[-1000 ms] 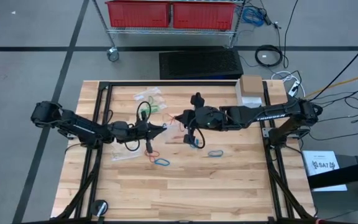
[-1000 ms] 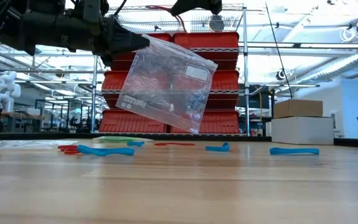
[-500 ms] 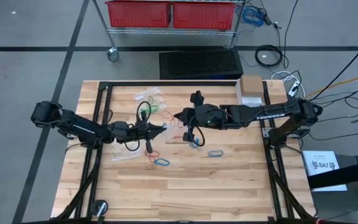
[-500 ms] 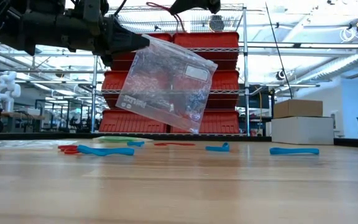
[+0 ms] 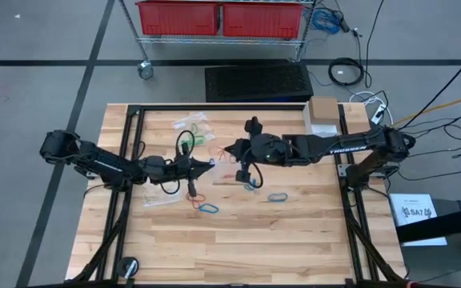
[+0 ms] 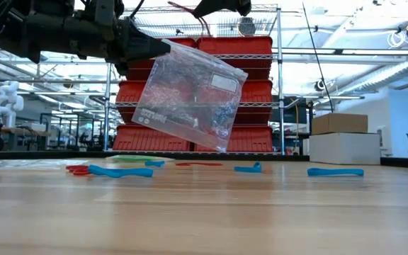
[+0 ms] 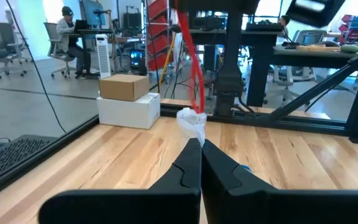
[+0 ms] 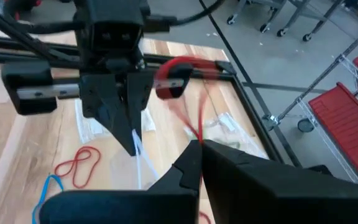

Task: Sort rubber bands
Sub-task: Put the red rubber band into the open transparent zip bag

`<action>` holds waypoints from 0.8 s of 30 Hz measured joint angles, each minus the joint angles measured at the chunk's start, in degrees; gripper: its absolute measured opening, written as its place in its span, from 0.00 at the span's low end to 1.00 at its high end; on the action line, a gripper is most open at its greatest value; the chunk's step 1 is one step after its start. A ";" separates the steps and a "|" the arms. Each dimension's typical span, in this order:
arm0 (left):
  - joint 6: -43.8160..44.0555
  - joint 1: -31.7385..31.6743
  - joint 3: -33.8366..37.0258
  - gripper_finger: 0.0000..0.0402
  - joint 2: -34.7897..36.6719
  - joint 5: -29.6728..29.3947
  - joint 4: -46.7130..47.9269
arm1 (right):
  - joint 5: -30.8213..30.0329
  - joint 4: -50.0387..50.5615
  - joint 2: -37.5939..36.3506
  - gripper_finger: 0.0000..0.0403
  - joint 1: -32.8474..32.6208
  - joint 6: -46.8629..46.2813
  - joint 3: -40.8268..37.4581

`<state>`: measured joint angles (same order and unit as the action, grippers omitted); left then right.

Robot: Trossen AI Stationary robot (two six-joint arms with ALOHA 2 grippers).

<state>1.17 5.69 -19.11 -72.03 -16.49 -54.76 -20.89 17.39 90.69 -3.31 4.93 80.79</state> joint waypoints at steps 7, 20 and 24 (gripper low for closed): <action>-0.01 0.00 0.01 0.00 0.00 0.00 -0.19 | 0.22 2.02 2.58 0.00 0.24 -1.42 0.02; -0.02 0.00 0.00 0.00 0.00 0.01 -0.21 | 4.24 10.16 4.86 0.00 0.37 -6.40 0.00; -0.02 0.00 0.00 0.00 0.00 0.02 -0.22 | 6.24 12.25 4.86 0.00 0.49 -6.49 0.00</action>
<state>1.15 5.69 -19.11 -72.03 -16.47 -54.98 -14.65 29.65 95.55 -2.82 -1.56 80.79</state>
